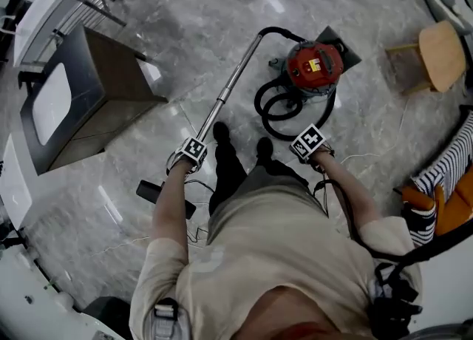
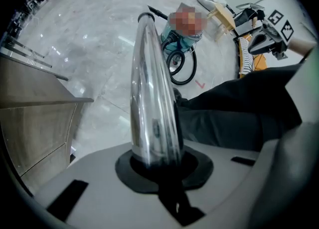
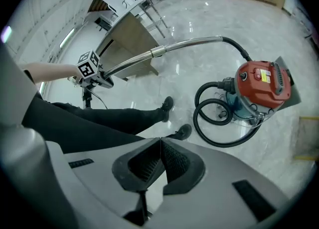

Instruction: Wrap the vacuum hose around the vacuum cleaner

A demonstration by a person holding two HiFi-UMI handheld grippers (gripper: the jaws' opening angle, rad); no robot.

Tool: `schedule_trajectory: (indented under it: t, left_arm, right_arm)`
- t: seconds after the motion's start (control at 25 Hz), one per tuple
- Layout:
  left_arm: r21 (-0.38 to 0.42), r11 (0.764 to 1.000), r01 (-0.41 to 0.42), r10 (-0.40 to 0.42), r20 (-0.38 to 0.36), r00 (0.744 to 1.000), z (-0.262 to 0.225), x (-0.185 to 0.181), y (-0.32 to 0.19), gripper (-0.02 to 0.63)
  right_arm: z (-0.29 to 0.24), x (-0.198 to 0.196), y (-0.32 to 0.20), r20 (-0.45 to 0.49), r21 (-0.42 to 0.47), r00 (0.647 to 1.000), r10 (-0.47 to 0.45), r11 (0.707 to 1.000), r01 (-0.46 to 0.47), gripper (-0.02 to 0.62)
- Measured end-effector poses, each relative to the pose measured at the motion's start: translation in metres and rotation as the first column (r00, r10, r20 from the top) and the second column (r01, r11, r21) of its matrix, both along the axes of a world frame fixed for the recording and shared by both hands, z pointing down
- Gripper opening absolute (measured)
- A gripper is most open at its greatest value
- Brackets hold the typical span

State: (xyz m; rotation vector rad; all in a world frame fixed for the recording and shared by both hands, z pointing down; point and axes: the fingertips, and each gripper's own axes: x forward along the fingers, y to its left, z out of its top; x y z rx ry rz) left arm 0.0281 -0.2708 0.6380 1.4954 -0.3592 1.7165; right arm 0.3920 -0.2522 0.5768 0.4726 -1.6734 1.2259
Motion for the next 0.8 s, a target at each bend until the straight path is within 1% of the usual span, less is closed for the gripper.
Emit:
schedule_trajectory:
  t: [0.24,0.36,0.44,0.52,0.68,0.8]
  left_arm:
    - [-0.012,1.000,0.008,-0.008,-0.043,0.999,0.052,-0.020,-0.025,0.029]
    - [-0.045,0.999,0.001,-0.004,-0.079,0.997,0.085,-0.028,-0.035,0.029]
    - [-0.047,0.999,-0.019,0.014,-0.096,0.995,0.108,-0.035,-0.044,0.029]
    - [-0.037,0.999,-0.035,0.031,-0.100,0.994,0.128,-0.047,-0.059,0.029]
    - [-0.036,0.998,-0.056,0.052,-0.098,0.994,0.169,-0.065,-0.074,0.028]
    - [-0.049,0.997,-0.060,0.056,-0.080,0.995,0.203,-0.077,-0.079,0.028]
  right_arm:
    - [0.011,-0.014,-0.038,-0.090,0.016,0.996,0.012,1.000,-0.010,0.006]
    - [0.015,-0.028,-0.051,-0.125,0.007,0.991,-0.043,0.999,0.044,0.006]
    - [0.019,-0.036,-0.066,-0.150,0.020,0.986,-0.073,0.997,0.076,0.006]
    - [0.027,-0.050,-0.085,-0.153,0.035,0.987,-0.045,0.998,0.051,0.006]
    - [0.053,-0.065,-0.105,-0.130,0.032,0.990,0.053,0.998,-0.049,0.006]
    - [0.075,-0.074,-0.105,-0.115,0.006,0.991,0.069,0.998,-0.069,0.006]
